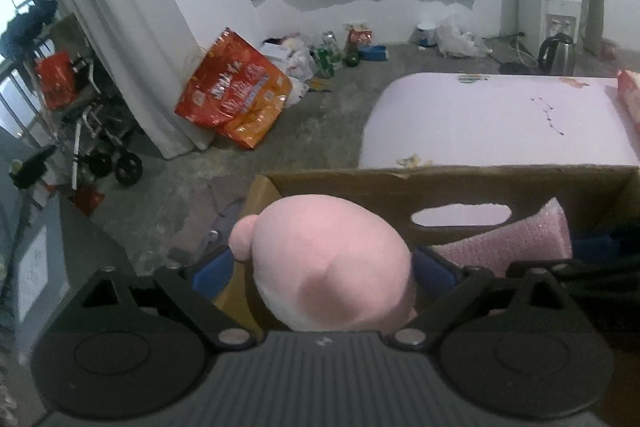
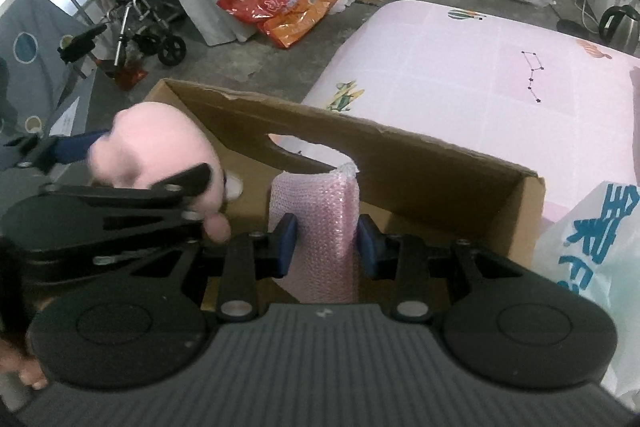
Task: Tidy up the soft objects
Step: 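Open the right gripper to drop the sponge while the left drops the pink doll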
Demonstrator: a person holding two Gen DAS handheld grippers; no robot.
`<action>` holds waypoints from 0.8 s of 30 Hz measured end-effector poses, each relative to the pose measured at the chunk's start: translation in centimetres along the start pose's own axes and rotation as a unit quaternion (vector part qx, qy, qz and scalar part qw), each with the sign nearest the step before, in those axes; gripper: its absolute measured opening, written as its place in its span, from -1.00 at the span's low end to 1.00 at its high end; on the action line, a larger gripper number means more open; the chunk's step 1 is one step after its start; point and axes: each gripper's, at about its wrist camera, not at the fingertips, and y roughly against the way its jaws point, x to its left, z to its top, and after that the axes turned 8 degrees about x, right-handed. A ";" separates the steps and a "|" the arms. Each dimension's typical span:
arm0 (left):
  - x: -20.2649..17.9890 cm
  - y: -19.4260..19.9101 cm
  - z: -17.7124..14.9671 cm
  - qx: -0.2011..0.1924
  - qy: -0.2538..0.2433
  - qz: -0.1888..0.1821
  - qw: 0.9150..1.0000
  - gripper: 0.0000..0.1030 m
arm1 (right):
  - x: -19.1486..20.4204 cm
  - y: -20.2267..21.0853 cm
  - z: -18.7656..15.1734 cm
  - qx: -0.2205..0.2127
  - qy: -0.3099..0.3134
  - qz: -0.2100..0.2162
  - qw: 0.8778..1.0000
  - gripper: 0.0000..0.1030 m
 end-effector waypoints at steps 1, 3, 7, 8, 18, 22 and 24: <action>0.1 0.2 0.0 -0.003 0.000 0.001 1.000 0.88 | 0.0 -0.1 0.0 0.001 0.000 0.000 1.000 -0.38; 0.3 0.5 0.1 -0.005 0.002 -0.001 1.000 0.88 | 0.2 -0.3 0.1 0.004 0.007 -0.006 1.000 -0.36; 0.4 0.8 0.0 -0.005 0.009 -0.003 1.000 0.92 | -0.1 -0.3 0.1 0.012 -0.008 0.027 1.000 -0.37; 0.3 0.6 0.0 0.000 0.003 -0.001 1.000 0.93 | -0.3 -0.2 0.1 0.011 -0.012 0.031 0.999 -0.38; -1.6 -1.5 -0.4 0.037 -0.040 0.029 0.998 0.95 | -1.0 0.8 0.1 -0.010 -0.052 0.087 0.995 0.17; -1.5 -1.6 -0.4 0.039 -0.037 0.014 0.998 0.95 | -1.5 1.8 -0.2 -0.039 -0.071 0.125 0.989 0.36; -1.5 -1.6 -0.5 0.039 -0.035 0.007 0.999 0.95 | -2.0 2.5 -0.4 -0.051 -0.088 0.146 0.984 0.42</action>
